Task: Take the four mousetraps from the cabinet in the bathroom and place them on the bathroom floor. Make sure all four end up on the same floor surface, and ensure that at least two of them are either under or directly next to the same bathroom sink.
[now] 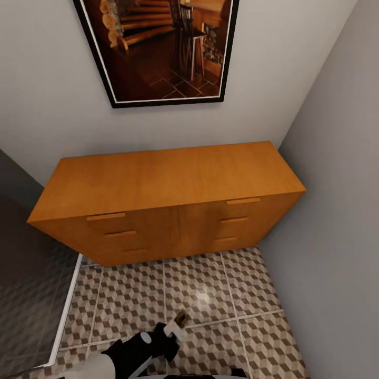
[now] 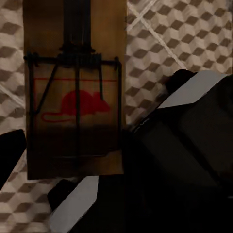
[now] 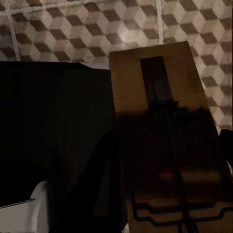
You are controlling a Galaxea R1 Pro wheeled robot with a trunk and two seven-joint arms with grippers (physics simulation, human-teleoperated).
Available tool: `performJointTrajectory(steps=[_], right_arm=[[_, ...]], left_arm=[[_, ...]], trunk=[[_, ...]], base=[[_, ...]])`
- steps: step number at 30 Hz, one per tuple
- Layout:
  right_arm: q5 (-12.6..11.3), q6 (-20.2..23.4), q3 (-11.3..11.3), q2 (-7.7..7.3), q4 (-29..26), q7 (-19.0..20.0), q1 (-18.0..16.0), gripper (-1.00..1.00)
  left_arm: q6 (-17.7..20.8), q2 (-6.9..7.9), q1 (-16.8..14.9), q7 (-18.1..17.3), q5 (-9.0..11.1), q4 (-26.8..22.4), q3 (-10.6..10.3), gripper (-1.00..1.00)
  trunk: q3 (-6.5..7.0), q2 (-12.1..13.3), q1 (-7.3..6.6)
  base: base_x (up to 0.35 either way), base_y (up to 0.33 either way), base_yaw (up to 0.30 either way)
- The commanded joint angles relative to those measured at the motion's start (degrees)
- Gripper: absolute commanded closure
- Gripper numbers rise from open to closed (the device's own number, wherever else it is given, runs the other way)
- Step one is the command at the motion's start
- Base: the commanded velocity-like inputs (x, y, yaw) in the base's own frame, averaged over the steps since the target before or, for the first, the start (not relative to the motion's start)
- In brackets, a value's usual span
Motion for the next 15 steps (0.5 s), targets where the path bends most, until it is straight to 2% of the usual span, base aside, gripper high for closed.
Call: performJointTrajectory(steps=[1,3,4,5,6,8,11,15], right_arm=[[-0.69,-1.82,0.39,-0.34,-0.14,0.42,-0.02,1.0],[-0.69,-4.96,0.39,-1.05,-0.65,0.42,-0.02,1.0],[-0.69,-5.59,0.37,-1.26,-0.77,0.42,-0.02,1.0],[-0.71,-6.52,0.35,-1.65,-1.01,0.42,-0.02,1.0],[-0.7,-6.86,0.34,-1.86,-1.1,0.4,-0.02,1.0],[-0.7,-7.6,0.32,-2.55,-1.5,0.22,-0.02,1.0],[-0.69,-7.72,0.31,-3.23,-2.57,-1.42,-0.02,1.0],[-0.66,-7.01,0.3,-3.78,-5.37,-6.31,-0.02,1.0]], left_arm=[[-3.92,0.08,0.37,0.97,5.2,3.75,-0.14,1.0],[-11.09,0.46,1.24,2.09,12.82,10.05,-0.09,1.0],[-12.94,0.59,1.51,2.26,14.46,11.39,-0.07,1.0],[-17.11,0.88,2.14,2.5,17.38,13.66,-0.05,1.0],[-19.34,1.08,2.51,2.62,18.65,14.54,-0.04,1.0],[-27.75,2.36,4.5,3.0,22.4,16.59,-0.03,1.0],[-33.58,4.1,7.27,3.19,25.02,17.5,0.0,1.0],[-35.88,5.48,9.54,3.37,27.18,17.89,0.02,1.0]], trunk=[[-0.07,-0.09,0.03],[-0.07,-0.09,0.03],[-0.07,-0.09,0.03],[-0.07,-0.09,0.03],[-0.07,-0.09,0.03],[-0.07,-0.09,0.03],[-0.07,-0.09,0.03],[-0.07,-0.09,0.03]], base=[[0.0,0.0,0.0],[0.0,0.0,0.0],[0.0,0.0,0.0],[0.0,0.0,0.0],[0.0,0.0,0.0],[0.0,0.0,0.0],[0.0,0.0,0.0],[0.0,0.0,0.0]])
